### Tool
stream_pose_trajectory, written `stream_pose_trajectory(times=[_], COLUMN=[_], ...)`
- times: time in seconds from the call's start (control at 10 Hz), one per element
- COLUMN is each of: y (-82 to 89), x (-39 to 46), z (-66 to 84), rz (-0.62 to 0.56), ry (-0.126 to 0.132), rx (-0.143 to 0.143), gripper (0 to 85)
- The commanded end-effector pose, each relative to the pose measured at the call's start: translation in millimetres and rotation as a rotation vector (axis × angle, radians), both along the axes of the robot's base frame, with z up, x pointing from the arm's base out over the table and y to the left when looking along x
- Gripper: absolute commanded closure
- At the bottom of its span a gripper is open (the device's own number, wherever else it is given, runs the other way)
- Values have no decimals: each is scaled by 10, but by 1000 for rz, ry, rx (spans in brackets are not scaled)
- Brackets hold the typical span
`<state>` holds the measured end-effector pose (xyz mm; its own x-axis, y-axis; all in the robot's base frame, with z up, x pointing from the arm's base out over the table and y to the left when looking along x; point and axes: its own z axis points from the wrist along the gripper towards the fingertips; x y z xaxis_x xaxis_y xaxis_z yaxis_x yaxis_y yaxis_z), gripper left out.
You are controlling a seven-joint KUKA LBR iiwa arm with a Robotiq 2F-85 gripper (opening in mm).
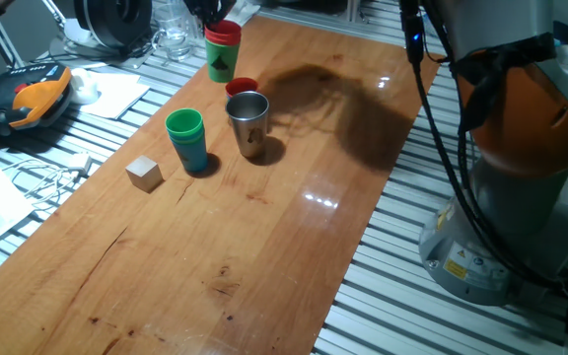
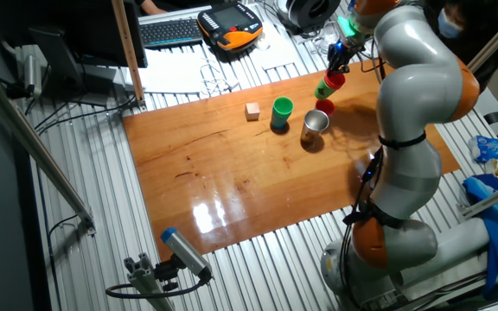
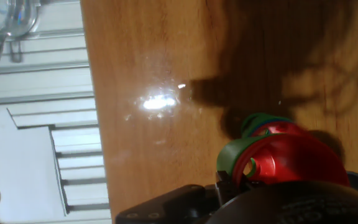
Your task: Stack the cups
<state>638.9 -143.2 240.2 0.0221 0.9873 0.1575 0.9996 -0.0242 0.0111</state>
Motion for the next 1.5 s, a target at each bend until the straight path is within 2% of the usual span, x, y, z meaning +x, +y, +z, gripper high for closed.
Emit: stream_pose_trajectory(times=[0.0,0.1,0.3,0.5,0.8,1.1,1.2,1.3,1.4], y=[2,18,115,185,167,165,183,211,238], x=[-26,-71,-115,-156,-222,-259,-269,-286,-314], z=[17,42,25,-98,-268,-240,-277,-318,-374], rz=[53,112,172,215,258,250,247,243,254], ry=[19,28,39,37,28,30,32,32,35], rx=[0,-2,-52,-95,-118,-108,-110,-116,-138], gripper=[850,850,850,850,850,850,850,850,850])
